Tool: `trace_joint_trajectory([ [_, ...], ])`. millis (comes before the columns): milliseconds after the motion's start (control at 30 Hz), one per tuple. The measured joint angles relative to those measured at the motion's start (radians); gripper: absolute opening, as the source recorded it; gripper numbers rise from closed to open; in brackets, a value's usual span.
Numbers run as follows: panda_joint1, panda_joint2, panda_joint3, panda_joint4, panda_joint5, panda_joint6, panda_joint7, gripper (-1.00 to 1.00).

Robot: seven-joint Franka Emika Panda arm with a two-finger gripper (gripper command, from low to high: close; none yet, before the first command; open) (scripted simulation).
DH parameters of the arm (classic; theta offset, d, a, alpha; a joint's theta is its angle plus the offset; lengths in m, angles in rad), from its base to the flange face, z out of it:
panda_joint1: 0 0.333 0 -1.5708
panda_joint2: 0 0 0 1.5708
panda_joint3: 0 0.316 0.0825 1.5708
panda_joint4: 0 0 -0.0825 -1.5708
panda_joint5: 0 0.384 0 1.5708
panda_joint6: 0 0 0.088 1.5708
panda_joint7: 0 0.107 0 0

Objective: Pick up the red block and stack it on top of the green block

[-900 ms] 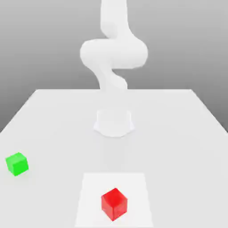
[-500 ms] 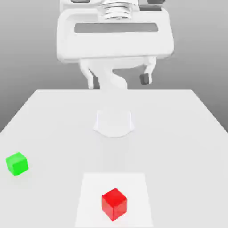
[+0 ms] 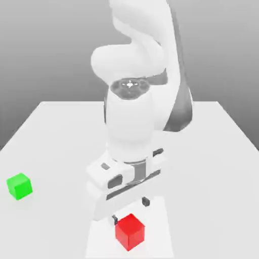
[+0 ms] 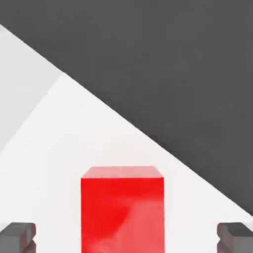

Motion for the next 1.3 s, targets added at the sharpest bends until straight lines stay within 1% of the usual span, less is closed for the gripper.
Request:
trace_joint_trajectory([
  [33,-0.010,0.036,0.013,0.005,0.015,0.029,-0.011,0.00],
  [67,-0.021,0.067,0.026,0.010,0.026,0.055,-0.020,-1.00],
  [300,-0.023,0.072,0.028,0.010,0.025,0.057,-0.019,-1.00],
  [467,-0.009,-0.084,-0.003,-0.015,-0.046,-0.071,0.034,-1.00],
  [500,-0.026,-0.107,-0.028,-0.021,-0.054,-0.087,0.047,-1.00],
  [633,-0.135,-0.166,-0.152,-0.044,-0.074,-0.121,0.102,-1.00],
  [733,-0.296,-0.207,-0.250,-0.062,-0.093,-0.141,0.154,-1.00],
  [900,-0.543,-0.266,-0.359,-0.091,-0.119,-0.172,0.235,-1.00],
  [967,-0.677,-0.247,-0.340,-0.093,-0.092,-0.153,0.225,-1.00],
  [1033,-0.628,-0.208,-0.285,-0.090,-0.052,-0.119,0.199,-1.00],
  [1067,-0.624,-0.186,-0.274,-0.089,-0.028,-0.100,0.182,-1.00],
  [1200,-0.650,-0.087,-0.226,-0.084,0.081,-0.018,0.104,-1.00],
  [1233,-0.659,-0.067,-0.212,-0.084,0.102,-0.001,0.088,1.00],
  [1300,-0.659,-0.067,-0.212,-0.084,0.102,-0.001,0.088,1.00],
])
